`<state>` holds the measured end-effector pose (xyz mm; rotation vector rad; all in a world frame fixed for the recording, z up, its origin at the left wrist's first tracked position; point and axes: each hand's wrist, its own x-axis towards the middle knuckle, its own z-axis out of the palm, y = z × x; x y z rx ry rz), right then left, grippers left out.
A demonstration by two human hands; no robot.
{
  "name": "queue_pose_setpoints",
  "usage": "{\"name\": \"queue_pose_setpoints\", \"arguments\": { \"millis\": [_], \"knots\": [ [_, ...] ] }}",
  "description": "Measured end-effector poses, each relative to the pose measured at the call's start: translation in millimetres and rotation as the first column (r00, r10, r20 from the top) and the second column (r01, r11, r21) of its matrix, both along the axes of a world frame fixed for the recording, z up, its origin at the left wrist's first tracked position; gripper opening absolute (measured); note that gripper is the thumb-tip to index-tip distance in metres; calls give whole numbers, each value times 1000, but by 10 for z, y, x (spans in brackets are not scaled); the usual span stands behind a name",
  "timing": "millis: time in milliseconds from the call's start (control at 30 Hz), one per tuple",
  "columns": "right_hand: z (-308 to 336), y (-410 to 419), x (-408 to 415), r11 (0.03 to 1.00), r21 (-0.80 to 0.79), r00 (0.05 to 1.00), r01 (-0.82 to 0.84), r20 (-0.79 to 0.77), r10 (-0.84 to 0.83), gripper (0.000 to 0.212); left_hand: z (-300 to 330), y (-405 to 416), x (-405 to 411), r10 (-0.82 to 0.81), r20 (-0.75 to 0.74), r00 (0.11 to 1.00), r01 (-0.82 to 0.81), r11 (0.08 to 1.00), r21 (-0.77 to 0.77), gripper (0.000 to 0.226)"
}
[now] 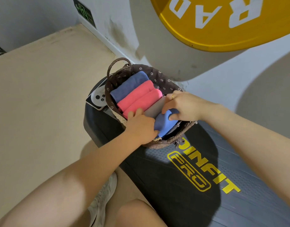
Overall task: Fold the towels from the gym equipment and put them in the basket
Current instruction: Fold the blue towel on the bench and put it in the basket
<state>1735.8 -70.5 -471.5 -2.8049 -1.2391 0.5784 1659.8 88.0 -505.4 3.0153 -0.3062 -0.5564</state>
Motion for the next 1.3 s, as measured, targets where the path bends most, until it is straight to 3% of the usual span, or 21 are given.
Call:
{"name": "queue_pose_setpoints", "arguments": {
  "millis": [67, 133, 233, 333, 400, 500, 567, 667, 767, 833, 900, 933, 1000, 1067, 1300],
  "knots": [
    [-34, 76, -28, 1000, 8, 999, -13, 42, 13, 34, -25, 2, -77, 31, 80, 996, -28, 999, -38, 43],
    [-61, 124, -43, 1000, 0, 998, 3, 56, -3, 33, -52, 72, -121, 13, 294, 956, 25, 992, -125, 51],
    [-23, 115, -31, 999, 45, 999, -27, 36, 26, 31, -46, 197, -101, -68, 533, 843, 138, 986, -92, 39],
    [83, -8, 48, 997, -64, 999, -37, 23, 39, 40, 46, 189, -89, -128, 430, 894, 193, 975, -113, 33],
    [117, -76, 90, 983, -176, 998, -50, 34, 57, 48, 71, 142, -84, -92, 290, 952, 131, 985, -116, 36],
    [93, -69, 87, 959, -273, 990, -76, 91, 104, 52, 77, 137, -68, -104, 244, 964, 121, 991, -55, 39],
    [30, -49, 76, 958, -273, 986, -83, 120, 119, 49, 69, 111, -75, -169, 309, 936, 176, 984, 5, 40],
    [-43, -14, 68, 958, -280, 987, -56, 131, 96, 45, 57, 70, -61, -166, 189, 968, 164, 986, 26, 30],
    [4, 25, 75, 980, -185, 997, 73, 28, -69, 53, 104, 101, -1, -131, 141, 981, 139, 989, -50, 29],
    [80, 75, 47, 978, -69, 976, 199, -70, -204, 65, 111, 154, -21, -91, 177, 980, 105, 992, -74, 48],
    [121, 181, -32, 949, 61, 945, 308, -136, -298, 65, 77, 204, -46, -50, 210, 976, 51, 999, 2, 82],
    [105, 251, -81, 935, 57, 927, 351, -166, -338, 64, 55, 220, -30, -12, 192, 981, 11, 1000, 10, 98],
    [4, 400, -184, 907, -91, 882, 411, -214, -421, 85, 24, 231, 43, 74, 110, 991, -71, 997, -29, 119],
    [-133, 499, -248, 864, -188, 841, 467, -206, -499, 101, -3, 233, 125, 95, 43, 995, -93, 995, -47, 127],
    [-329, 583, -306, 831, -113, 814, 545, -166, -556, 98, -107, 203, 181, 92, -4, 996, -93, 995, -36, 132]
  ]
}}
